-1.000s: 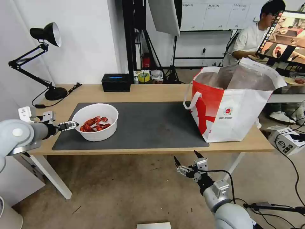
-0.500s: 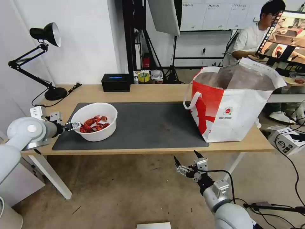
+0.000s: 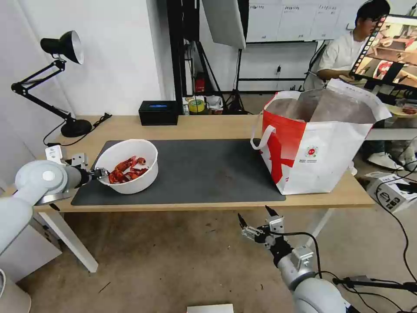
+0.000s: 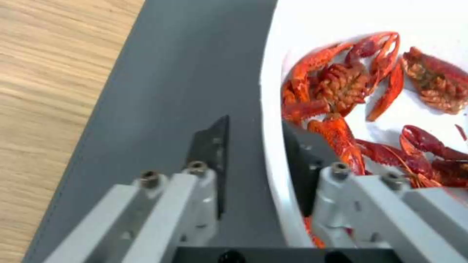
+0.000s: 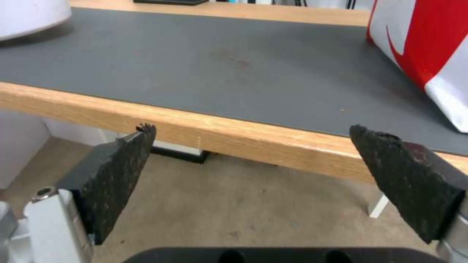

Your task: Pick up the trash from the table and place it into the takeout bag.

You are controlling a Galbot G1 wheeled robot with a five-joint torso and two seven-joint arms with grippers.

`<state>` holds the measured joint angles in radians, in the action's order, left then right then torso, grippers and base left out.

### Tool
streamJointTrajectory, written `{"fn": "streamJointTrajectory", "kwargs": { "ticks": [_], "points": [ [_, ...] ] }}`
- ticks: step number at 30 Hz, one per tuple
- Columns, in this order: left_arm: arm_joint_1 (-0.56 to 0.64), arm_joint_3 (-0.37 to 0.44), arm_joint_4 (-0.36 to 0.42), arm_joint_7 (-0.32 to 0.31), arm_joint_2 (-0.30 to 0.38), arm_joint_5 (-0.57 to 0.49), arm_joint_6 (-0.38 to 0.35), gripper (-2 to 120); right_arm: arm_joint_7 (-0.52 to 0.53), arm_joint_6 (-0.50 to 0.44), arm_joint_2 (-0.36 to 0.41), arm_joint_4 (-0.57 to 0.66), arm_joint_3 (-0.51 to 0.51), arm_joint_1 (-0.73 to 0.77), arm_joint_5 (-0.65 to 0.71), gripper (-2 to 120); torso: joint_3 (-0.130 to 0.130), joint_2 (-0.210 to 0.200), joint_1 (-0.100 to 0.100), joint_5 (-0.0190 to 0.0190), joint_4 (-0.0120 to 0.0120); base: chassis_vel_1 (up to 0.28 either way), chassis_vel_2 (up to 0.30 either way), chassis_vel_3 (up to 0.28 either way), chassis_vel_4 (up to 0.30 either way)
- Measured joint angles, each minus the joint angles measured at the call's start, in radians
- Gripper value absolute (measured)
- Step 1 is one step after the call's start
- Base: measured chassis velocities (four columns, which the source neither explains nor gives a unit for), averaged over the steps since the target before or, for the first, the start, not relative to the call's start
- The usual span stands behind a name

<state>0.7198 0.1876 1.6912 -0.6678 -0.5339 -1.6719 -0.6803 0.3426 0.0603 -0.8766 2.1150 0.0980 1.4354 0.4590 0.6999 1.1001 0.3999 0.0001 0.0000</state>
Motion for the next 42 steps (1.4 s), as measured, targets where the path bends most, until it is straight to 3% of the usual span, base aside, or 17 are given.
{"fn": "streamJointTrajectory", "kwargs": {
  "ticks": [6, 15, 23, 30, 34, 42],
  "points": [
    [0.020, 0.017, 0.014, -0.004, 0.003, -0.003, 0.017, 1, 0.000, 0.000, 0.000, 0.000, 0.000, 0.000, 0.000, 100, 0.000, 0.000, 0.000, -0.0001, -0.0001, 0.000, 0.000, 0.000, 0.000],
    [-0.006, 0.058, 0.066, -0.009, 0.005, -0.053, 0.053, 0, 0.000, 0.000, 0.000, 0.000, 0.000, 0.000, 0.000, 100, 0.000, 0.000, 0.000, 0.0000, 0.0001, 0.000, 0.000, 0.000, 0.000],
    [-0.121, 0.018, 0.128, -0.021, 0.013, -0.111, 0.076, 0, 0.000, 0.000, 0.000, 0.000, 0.000, 0.000, 0.000, 100, 0.000, 0.000, 0.000, 0.0000, 0.0001, 0.000, 0.000, 0.000, 0.000],
    [-0.282, -0.096, 0.156, -0.019, -0.026, -0.124, 0.089, 0, 0.000, 0.000, 0.000, 0.000, 0.000, 0.000, 0.000, 100, 0.000, 0.000, 0.000, 0.0002, 0.0001, 0.000, 0.000, 0.000, 0.000],
    [-0.375, -0.195, 0.159, -0.039, -0.089, -0.127, 0.095, 0, 0.000, 0.000, 0.000, 0.000, 0.000, 0.000, 0.000, 100, 0.000, 0.000, 0.000, 0.0001, -0.0001, 0.000, 0.000, 0.000, 0.000],
    [-0.535, -0.381, 0.102, -0.049, -0.190, -0.122, 0.104, 0, 0.000, 0.000, 0.000, 0.000, 0.000, 0.000, 0.000, 100, 0.000, 0.000, 0.000, 0.0002, 0.0000, 0.000, 0.000, 0.000, 0.000]
  ]
}}
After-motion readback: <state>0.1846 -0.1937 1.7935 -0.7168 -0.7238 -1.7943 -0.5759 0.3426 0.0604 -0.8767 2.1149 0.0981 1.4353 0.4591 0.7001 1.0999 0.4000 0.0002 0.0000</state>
